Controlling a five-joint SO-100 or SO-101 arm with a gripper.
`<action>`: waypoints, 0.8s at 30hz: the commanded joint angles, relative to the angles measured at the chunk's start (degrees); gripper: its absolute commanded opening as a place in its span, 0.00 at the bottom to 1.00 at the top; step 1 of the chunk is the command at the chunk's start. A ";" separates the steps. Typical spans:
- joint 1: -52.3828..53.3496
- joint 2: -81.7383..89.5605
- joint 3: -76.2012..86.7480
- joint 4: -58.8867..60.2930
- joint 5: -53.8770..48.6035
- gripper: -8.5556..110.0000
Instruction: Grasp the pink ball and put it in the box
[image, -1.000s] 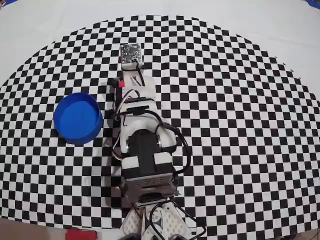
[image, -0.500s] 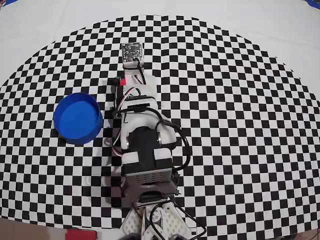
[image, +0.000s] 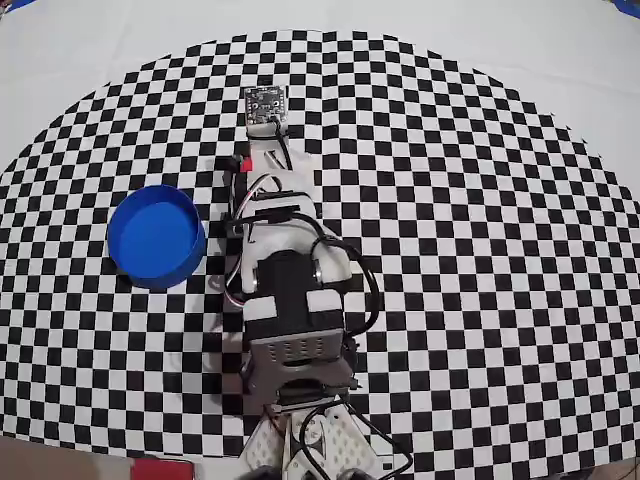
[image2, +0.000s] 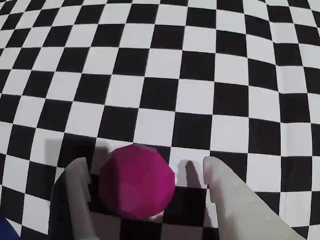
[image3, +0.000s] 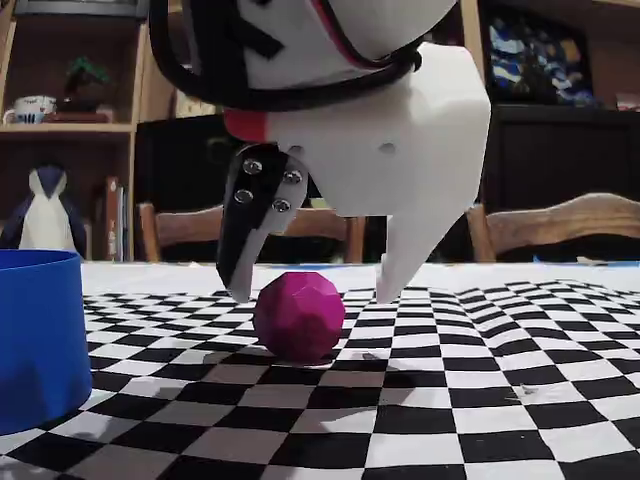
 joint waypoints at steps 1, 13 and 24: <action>-0.26 0.35 -2.37 0.26 0.26 0.29; -0.62 -0.88 -3.34 0.26 0.26 0.29; -1.41 -1.32 -3.52 0.26 0.26 0.29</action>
